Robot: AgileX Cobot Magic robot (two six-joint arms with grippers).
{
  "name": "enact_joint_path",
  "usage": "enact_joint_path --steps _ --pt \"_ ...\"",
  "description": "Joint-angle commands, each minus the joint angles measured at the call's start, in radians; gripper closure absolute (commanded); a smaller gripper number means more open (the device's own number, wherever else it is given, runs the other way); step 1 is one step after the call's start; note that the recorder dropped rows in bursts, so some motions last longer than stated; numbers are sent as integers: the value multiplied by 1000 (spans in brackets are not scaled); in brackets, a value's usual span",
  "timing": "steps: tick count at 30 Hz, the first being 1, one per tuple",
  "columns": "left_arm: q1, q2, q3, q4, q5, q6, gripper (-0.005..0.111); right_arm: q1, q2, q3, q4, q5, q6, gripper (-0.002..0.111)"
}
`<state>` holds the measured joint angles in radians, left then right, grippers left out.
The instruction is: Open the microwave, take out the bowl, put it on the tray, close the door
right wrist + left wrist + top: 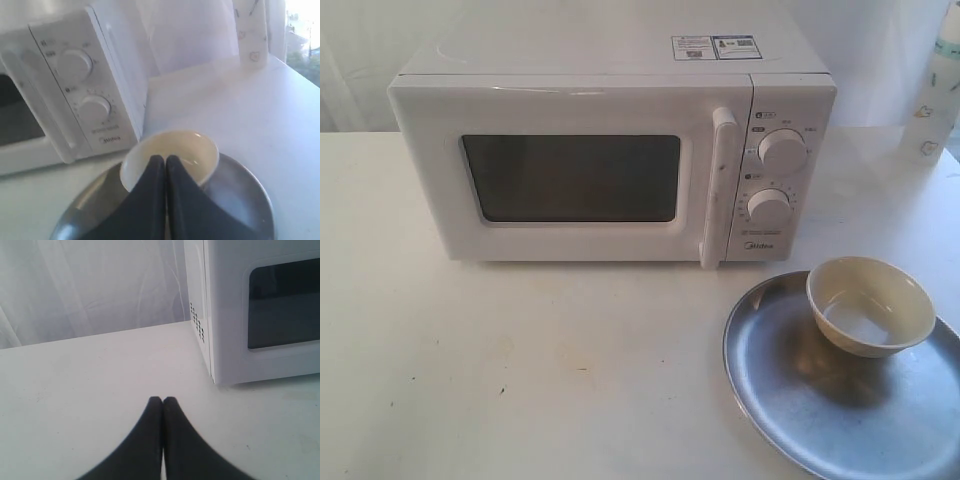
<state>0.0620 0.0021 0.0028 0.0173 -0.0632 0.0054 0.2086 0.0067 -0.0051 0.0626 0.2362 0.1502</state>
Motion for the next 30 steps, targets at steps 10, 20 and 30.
enact_joint_path --steps 10,20,30 --pt "-5 -2 -3 -9 -5 -5 107 -20 -7 5 -100 86 -57 108" --pt "-5 -2 -3 -9 -5 -5 107 -48 -7 5 -104 87 -355 108" --pt "-5 -2 -3 -9 -5 -5 107 -48 -7 5 -104 87 -144 108"
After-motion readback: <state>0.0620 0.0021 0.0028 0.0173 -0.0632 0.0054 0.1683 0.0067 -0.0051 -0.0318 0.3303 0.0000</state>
